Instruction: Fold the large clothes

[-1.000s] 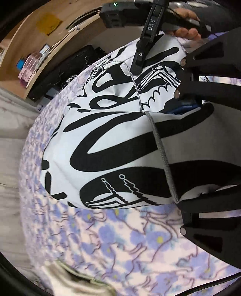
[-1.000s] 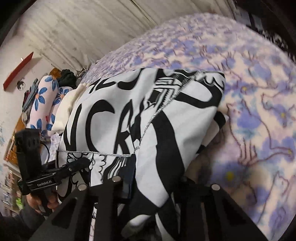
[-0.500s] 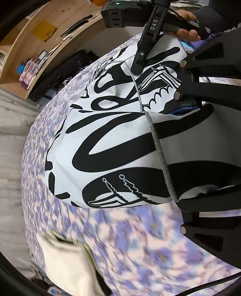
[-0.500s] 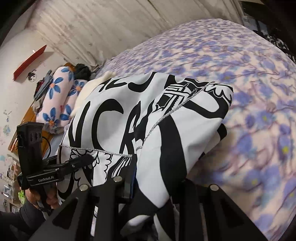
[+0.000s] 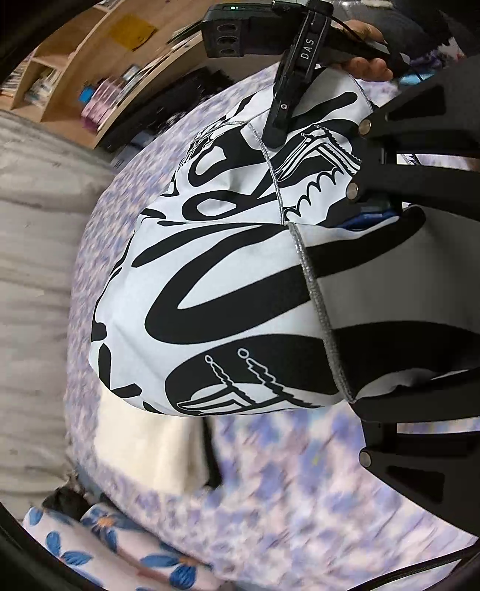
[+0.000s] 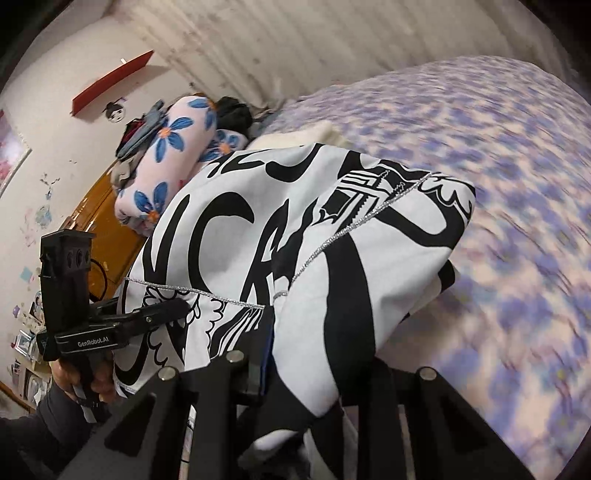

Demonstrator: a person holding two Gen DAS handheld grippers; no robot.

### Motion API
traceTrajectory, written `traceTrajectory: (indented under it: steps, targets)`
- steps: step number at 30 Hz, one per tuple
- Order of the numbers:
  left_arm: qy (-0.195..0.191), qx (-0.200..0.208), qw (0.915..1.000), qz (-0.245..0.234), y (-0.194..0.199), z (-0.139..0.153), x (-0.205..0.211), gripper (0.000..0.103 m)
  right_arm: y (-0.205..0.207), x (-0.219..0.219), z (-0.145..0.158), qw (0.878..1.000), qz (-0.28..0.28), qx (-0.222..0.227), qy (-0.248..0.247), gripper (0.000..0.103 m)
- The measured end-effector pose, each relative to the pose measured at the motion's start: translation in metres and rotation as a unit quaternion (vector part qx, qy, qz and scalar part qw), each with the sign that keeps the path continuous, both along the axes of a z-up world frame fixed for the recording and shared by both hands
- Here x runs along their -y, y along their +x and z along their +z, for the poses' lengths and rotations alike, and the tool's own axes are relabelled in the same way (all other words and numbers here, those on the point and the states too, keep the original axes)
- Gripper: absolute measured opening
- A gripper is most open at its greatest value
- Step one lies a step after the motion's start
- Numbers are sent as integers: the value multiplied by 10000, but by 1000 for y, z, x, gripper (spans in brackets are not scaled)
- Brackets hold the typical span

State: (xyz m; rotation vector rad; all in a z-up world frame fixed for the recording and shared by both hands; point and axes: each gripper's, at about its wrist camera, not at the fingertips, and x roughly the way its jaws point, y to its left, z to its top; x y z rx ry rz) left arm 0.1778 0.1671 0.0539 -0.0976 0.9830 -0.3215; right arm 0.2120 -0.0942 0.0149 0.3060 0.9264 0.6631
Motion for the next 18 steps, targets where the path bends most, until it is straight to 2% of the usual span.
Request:
traceTrajectory:
  steps: [5, 12, 18]
  targets:
    - [88, 160, 9998, 86, 60, 19, -61, 52, 63, -56, 13, 9998, 102, 146, 110, 22]
    - [243, 463, 9986, 43, 191, 34, -126, 53, 174, -115, 18, 9987, -24, 361, 357, 22]
    - [408, 576, 9975, -75, 299, 30, -158, 53, 276, -141, -3, 9973, -245, 346, 602, 22]
